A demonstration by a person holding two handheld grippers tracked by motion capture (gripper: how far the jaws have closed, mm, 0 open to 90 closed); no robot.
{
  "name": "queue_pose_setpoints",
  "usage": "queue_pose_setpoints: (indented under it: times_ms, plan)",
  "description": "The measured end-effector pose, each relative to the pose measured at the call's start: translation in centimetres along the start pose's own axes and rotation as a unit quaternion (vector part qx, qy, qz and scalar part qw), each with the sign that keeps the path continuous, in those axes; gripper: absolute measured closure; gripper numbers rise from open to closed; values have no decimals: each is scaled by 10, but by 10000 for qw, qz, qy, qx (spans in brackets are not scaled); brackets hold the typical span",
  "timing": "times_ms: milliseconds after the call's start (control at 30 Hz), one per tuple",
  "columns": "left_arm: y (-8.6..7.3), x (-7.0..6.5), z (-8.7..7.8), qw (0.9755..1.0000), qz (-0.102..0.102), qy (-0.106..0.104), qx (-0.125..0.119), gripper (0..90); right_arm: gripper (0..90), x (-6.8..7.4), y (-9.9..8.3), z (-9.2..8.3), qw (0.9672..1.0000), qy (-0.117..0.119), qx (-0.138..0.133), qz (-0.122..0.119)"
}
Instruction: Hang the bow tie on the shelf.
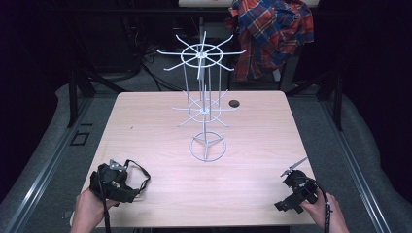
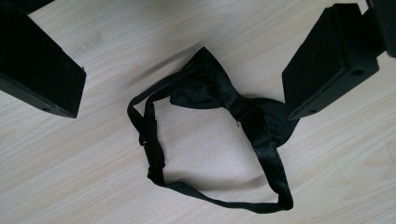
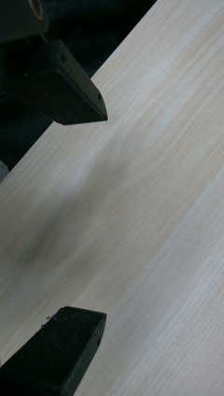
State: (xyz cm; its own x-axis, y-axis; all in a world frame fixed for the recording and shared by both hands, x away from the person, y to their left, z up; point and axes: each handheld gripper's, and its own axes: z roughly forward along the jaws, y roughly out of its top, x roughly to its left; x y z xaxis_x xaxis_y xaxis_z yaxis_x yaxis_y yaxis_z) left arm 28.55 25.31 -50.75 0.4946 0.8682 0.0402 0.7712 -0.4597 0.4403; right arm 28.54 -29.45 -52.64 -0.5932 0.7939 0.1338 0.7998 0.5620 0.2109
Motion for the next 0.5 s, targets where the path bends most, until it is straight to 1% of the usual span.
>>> queue_pose_setpoints:
  times_ms: [33, 133, 167, 233, 267, 333, 367, 400, 433, 467, 500]
  plan:
    - [1, -1, 1, 10000, 25, 5, 26, 0, 39, 0, 0, 1, 10000, 44, -56, 11]
    - [3, -4, 3, 9999, 84, 33, 65, 0, 39, 1, 0, 2, 10000, 24, -38, 21]
    - [6, -7, 6, 9998, 160, 46, 105, 0, 39, 1, 0, 1, 10000, -30, 30, -42]
    - [8, -9, 10, 9996, 214, 46, 158, 0, 39, 0, 1, 1, 9999, -34, 92, -87]
    - [9, -10, 11, 9996, 233, 41, 180, 0, 39, 0, 0, 1, 10000, -16, 58, -51]
    - [11, -11, 15, 9993, 280, 52, 256, 0, 39, 0, 1, 2, 9999, -36, 83, -56]
    - [12, -11, 17, 9992, 294, 63, 268, 0, 39, 1, 1, 2, 10000, -6, 82, -11]
    - [13, -12, 19, 9990, 315, 66, 313, 0, 39, 1, 1, 2, 10000, -31, 81, -8]
    - [13, -13, 21, 9988, 331, 83, 340, 0, 39, 2, 1, 3, 10000, 20, 7, 16]
    - [14, -14, 23, 9985, 363, 68, 399, 0, 39, 2, 1, 3, 10000, 26, -3, 20]
    - [15, -16, 25, 9983, 408, 87, 408, 0, 39, 2, 1, 3, 10000, 23, 16, 2]
